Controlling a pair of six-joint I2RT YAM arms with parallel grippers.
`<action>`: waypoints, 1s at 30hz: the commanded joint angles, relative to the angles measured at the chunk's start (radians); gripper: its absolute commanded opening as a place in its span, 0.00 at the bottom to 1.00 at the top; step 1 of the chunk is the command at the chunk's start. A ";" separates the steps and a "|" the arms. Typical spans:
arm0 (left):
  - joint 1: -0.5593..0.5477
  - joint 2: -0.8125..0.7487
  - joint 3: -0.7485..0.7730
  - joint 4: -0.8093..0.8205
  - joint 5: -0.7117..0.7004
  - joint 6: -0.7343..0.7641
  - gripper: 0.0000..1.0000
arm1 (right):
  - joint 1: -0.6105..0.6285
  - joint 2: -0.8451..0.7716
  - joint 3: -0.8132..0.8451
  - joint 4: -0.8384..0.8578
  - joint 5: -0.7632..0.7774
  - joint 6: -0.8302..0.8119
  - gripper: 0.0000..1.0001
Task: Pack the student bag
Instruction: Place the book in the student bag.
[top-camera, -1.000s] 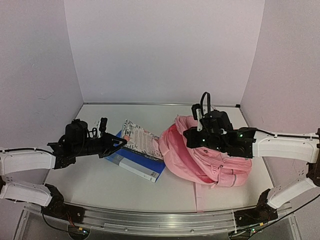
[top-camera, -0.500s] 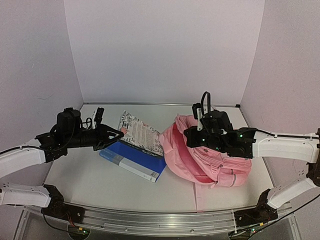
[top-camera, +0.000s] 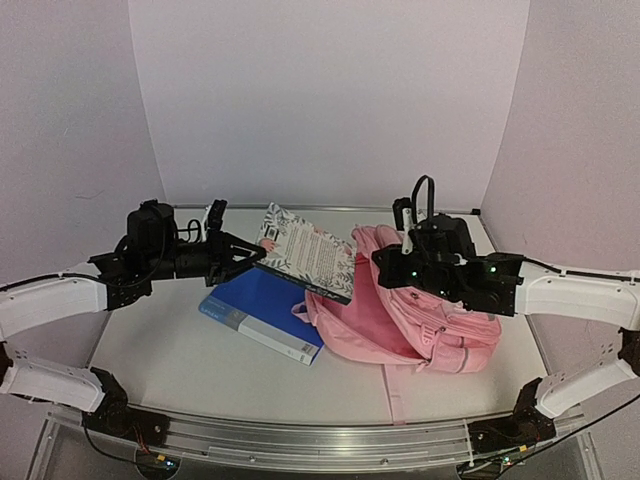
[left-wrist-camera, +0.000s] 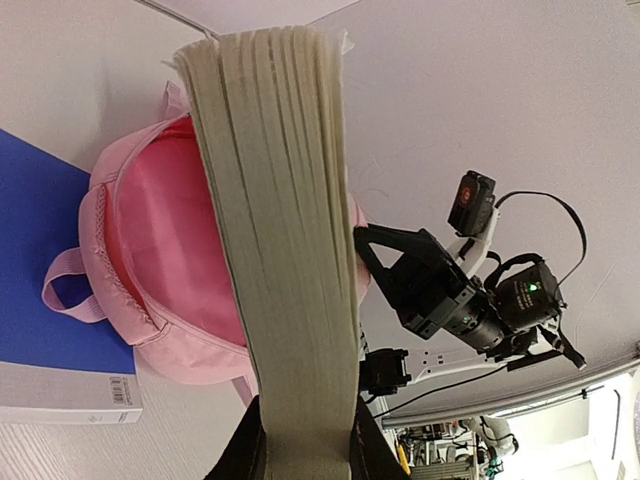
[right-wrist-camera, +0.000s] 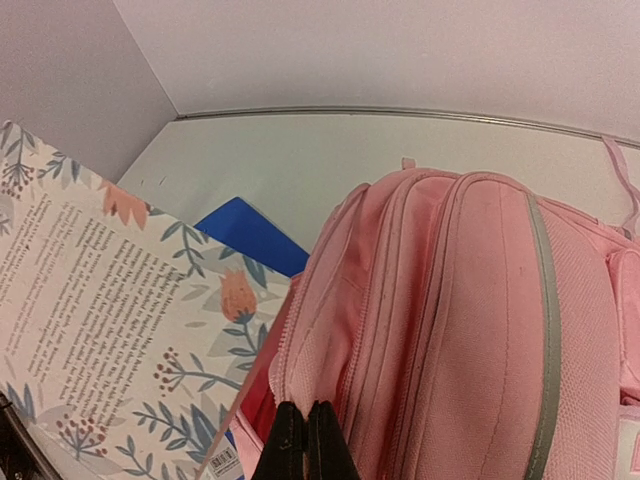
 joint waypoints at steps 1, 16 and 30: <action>-0.016 0.083 0.018 0.320 0.056 -0.080 0.00 | 0.006 -0.115 0.094 0.282 -0.044 0.014 0.00; -0.150 0.480 0.156 0.589 0.010 -0.142 0.00 | 0.006 -0.118 0.088 0.452 -0.209 0.063 0.00; -0.287 0.813 0.391 0.600 -0.108 -0.062 0.00 | 0.007 -0.105 0.052 0.478 -0.190 0.063 0.00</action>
